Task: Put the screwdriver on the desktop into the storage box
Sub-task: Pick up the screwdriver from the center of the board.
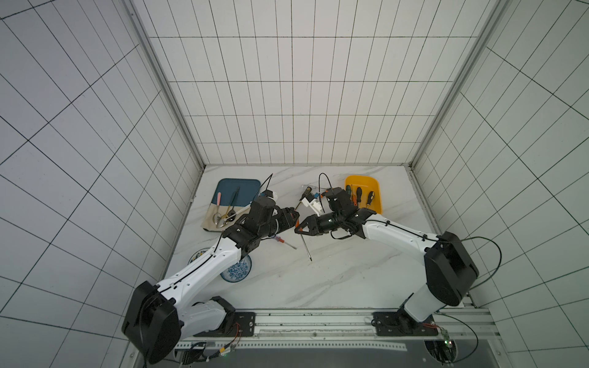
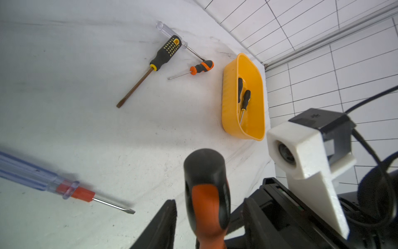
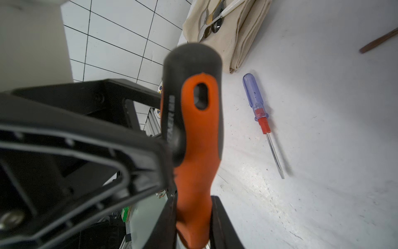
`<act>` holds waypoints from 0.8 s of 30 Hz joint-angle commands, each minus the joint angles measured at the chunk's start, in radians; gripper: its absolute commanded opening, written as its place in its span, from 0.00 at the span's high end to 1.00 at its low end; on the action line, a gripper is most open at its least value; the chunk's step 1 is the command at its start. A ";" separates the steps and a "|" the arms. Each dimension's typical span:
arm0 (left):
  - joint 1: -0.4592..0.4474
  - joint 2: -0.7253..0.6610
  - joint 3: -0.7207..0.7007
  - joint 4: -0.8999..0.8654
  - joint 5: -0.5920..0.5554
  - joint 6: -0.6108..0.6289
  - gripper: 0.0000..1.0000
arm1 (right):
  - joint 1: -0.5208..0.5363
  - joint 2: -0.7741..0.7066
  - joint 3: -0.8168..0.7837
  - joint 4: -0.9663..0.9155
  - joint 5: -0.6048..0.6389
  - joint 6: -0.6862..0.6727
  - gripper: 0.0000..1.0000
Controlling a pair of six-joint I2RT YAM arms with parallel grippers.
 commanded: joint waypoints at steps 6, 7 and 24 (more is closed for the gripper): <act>0.066 -0.083 -0.046 -0.053 0.021 0.013 0.34 | -0.105 -0.010 0.080 -0.162 0.108 -0.072 0.87; 0.069 -0.092 -0.051 -0.057 0.031 0.015 0.33 | -0.124 -0.013 0.092 -0.193 0.129 -0.086 0.87; 0.038 -0.108 -0.129 -0.041 0.144 0.016 0.30 | -0.460 0.118 0.409 -0.553 0.572 -0.233 0.87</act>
